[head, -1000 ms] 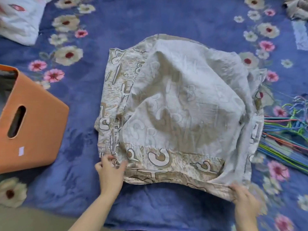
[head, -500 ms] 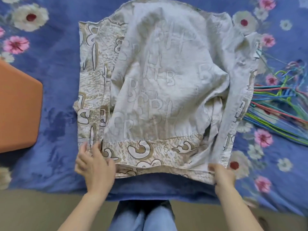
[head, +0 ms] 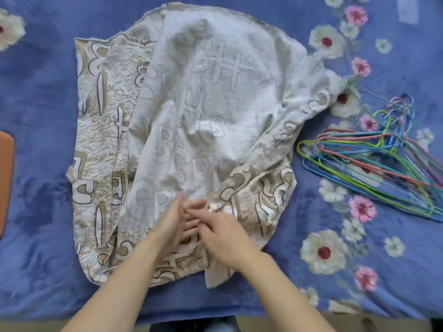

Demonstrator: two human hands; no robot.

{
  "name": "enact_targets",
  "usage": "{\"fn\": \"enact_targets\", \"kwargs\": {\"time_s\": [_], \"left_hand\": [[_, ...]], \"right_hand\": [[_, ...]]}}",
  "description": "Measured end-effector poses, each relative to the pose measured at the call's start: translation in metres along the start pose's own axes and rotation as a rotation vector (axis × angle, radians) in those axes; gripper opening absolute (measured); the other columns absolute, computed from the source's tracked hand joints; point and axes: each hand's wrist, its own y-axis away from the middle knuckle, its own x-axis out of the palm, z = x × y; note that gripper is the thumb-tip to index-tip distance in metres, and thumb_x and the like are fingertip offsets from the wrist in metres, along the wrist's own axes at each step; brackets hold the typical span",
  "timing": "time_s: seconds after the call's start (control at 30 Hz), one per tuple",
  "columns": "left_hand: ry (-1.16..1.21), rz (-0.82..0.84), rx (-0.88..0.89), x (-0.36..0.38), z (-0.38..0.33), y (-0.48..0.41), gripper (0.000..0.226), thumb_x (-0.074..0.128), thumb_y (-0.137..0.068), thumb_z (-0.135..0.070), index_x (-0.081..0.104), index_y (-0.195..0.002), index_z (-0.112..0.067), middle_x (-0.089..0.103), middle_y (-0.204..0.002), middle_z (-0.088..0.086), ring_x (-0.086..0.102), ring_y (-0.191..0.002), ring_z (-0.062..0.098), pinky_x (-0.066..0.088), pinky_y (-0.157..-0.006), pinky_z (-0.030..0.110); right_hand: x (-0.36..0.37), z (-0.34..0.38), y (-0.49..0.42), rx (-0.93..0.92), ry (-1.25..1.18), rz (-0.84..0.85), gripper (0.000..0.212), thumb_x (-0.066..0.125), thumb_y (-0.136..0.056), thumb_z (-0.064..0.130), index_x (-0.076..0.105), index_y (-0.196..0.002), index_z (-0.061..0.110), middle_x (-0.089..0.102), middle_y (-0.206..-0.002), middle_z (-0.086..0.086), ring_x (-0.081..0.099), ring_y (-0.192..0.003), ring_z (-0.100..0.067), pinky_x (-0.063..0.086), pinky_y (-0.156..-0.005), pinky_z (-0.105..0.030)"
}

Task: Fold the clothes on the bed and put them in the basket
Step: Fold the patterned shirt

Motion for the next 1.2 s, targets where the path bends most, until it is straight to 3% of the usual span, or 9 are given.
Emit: {"fn": "enact_targets", "kwargs": {"time_s": [0.13,0.3,0.43,0.6,0.7,0.87,0.97,1.07,1.2], "left_hand": [[0.087,-0.040,-0.023,-0.014,-0.011,-0.004,0.063,0.020,-0.100,-0.055,0.063,-0.115,-0.012,0.068,-0.117,0.008,0.061,-0.111,0.023,0.043,-0.101,0.040],[-0.449,-0.128,0.212,0.031,-0.035,-0.013,0.033,0.067,-0.086,-0.045,0.063,-0.111,-0.024,0.068,-0.107,-0.005,0.062,-0.095,0.008,0.046,-0.077,0.020],[-0.858,-0.220,0.547,0.074,-0.051,-0.025,0.051,0.069,-0.084,-0.042,0.048,-0.130,-0.033,0.052,-0.120,-0.019,0.050,-0.109,0.000,0.038,-0.087,0.018],[-1.062,-0.279,0.773,0.111,-0.072,-0.059,0.069,0.064,-0.085,-0.050,0.037,-0.145,-0.028,0.031,-0.121,-0.016,0.029,-0.113,-0.003,0.028,-0.095,0.017],[-1.055,-0.193,0.800,0.126,-0.082,-0.078,0.073,0.067,-0.081,-0.052,0.036,-0.143,-0.026,0.036,-0.130,-0.013,0.033,-0.118,0.000,0.033,-0.097,0.021],[-1.071,-0.037,0.658,0.155,-0.099,-0.098,0.035,0.067,-0.076,-0.044,0.063,-0.103,-0.023,0.065,-0.106,-0.004,0.059,-0.102,0.016,0.048,-0.084,0.029],[-0.678,0.275,0.415,0.179,-0.110,-0.094,0.022,0.064,-0.065,-0.039,0.060,-0.070,-0.018,0.061,-0.070,-0.006,0.059,-0.068,0.015,0.046,-0.066,0.029],[-0.254,0.523,0.242,0.177,-0.124,-0.085,0.019,0.070,-0.064,-0.031,0.071,-0.079,-0.019,0.069,-0.081,-0.004,0.065,-0.078,0.012,0.048,-0.078,0.027],[0.176,0.328,0.249,0.128,-0.131,-0.087,0.008,0.072,-0.057,-0.019,0.071,-0.061,-0.012,0.068,-0.065,0.005,0.064,-0.058,0.016,0.051,-0.062,0.025]], "right_hand": [[-0.015,-0.021,-0.002,0.133,-0.222,0.418,0.040,0.057,-0.084,0.019,0.070,-0.118,0.033,0.069,-0.085,0.004,0.058,-0.074,-0.003,0.048,-0.075,-0.020],[-0.120,-0.041,-0.040,0.258,-0.435,-0.326,0.027,0.049,-0.087,-0.006,0.071,-0.085,0.010,0.066,-0.067,-0.005,0.057,-0.050,-0.006,0.041,-0.046,-0.016],[-0.208,-0.053,-0.101,0.313,-0.258,-0.808,0.006,0.058,-0.079,0.026,0.062,-0.077,0.023,0.065,-0.076,-0.003,0.066,-0.075,-0.025,0.049,-0.066,-0.034],[-0.263,-0.044,-0.174,0.511,-0.278,-0.917,0.075,0.067,-0.073,0.054,0.051,-0.125,0.002,0.058,-0.128,-0.018,0.058,-0.115,-0.036,0.049,-0.096,-0.048],[-0.275,-0.053,-0.199,0.555,-0.118,-0.894,0.068,0.063,-0.088,0.036,0.039,-0.137,-0.005,0.045,-0.142,-0.021,0.047,-0.129,-0.034,0.040,-0.102,-0.038],[-0.314,-0.044,-0.193,0.472,-0.207,-1.277,0.031,0.036,-0.102,0.022,0.065,-0.095,0.014,0.066,-0.117,-0.015,0.059,-0.100,-0.025,0.040,-0.088,-0.032],[-0.342,-0.020,-0.191,0.030,-0.434,-1.568,0.046,0.043,-0.101,0.017,0.028,-0.058,0.024,0.039,-0.055,0.010,0.034,-0.049,-0.003,0.031,-0.060,-0.020],[-0.345,0.021,-0.204,-0.290,-0.536,-1.454,0.045,0.045,-0.100,0.015,0.030,-0.059,0.024,0.031,-0.052,0.015,0.029,-0.050,-0.001,0.028,-0.056,-0.017],[-0.309,0.059,-0.239,-0.227,-0.151,-0.785,0.028,0.051,-0.098,0.018,0.061,-0.073,0.025,0.055,-0.069,0.018,0.047,-0.054,0.016,0.033,-0.058,-0.005]]}}
